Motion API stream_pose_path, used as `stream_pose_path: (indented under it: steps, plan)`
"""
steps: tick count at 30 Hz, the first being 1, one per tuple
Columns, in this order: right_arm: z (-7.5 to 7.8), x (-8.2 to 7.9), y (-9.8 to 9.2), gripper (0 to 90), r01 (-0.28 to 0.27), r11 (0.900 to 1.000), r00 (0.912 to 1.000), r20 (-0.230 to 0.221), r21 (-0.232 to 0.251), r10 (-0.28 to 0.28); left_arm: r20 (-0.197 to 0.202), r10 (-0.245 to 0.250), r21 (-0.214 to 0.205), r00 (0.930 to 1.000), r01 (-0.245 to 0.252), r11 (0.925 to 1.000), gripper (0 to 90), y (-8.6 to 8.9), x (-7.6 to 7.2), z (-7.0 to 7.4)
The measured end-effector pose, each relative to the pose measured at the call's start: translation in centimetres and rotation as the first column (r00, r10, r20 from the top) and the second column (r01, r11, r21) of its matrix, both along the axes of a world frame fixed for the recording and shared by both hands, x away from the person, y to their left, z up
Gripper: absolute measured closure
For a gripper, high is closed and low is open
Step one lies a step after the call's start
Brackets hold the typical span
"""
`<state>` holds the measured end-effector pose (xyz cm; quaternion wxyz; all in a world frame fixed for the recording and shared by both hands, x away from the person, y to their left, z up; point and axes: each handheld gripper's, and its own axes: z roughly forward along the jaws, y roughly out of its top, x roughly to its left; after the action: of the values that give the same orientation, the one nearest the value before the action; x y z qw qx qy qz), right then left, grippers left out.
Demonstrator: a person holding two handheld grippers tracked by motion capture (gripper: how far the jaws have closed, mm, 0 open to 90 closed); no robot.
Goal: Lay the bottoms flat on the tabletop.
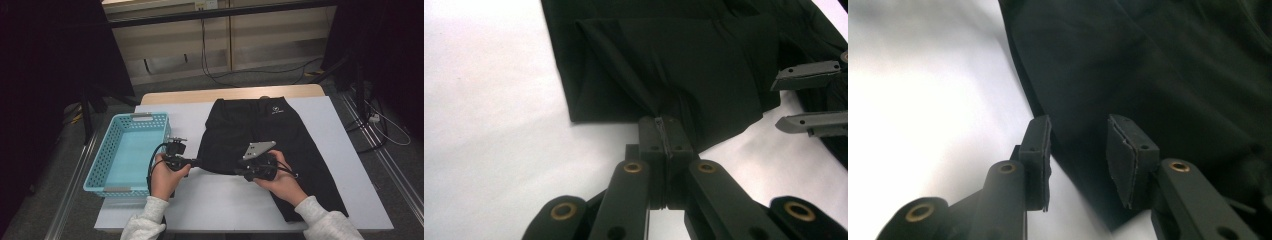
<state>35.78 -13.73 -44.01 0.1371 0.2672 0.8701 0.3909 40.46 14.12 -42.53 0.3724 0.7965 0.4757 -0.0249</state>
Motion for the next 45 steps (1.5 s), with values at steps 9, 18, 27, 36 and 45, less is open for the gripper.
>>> stream_pose_path:
  steps: [9,18,27,36,45]
  plan:
    - [-0.8,0.7,1.9,57.1,-0.076,0.9971,0.9966,-0.033,0.002,0.076,0.0,0.01,-0.014,0.9999,-0.01,0.9999,90.0,0.3,-0.4,0.0]
    - [-2.4,1.5,2.6,55.6,-0.081,0.9962,0.9947,-0.061,0.03,0.083,0.016,0.027,-0.048,0.9995,-0.026,0.9985,89.9,0.3,-0.6,0.3]
    - [-2.4,1.9,2.4,75.1,-0.057,0.998,0.9961,-0.066,0.028,0.059,0.02,0.03,-0.065,0.9993,-0.029,0.9975,90.0,0.3,-0.7,0.4]
    - [-1.9,1.7,2.5,90.0,-0.081,0.9964,0.9959,-0.043,-0.025,0.08,0.014,0.022,-0.07,0.9997,-0.021,0.9973,90.0,0.4,-0.8,0.6]
    - [-1.3,0.7,2.4,90.0,-0.125,0.9921,0.9828,-0.135,0.011,0.125,-0.001,0.011,-0.063,0.9999,-0.011,0.9979,89.3,0.4,-0.9,0.9]
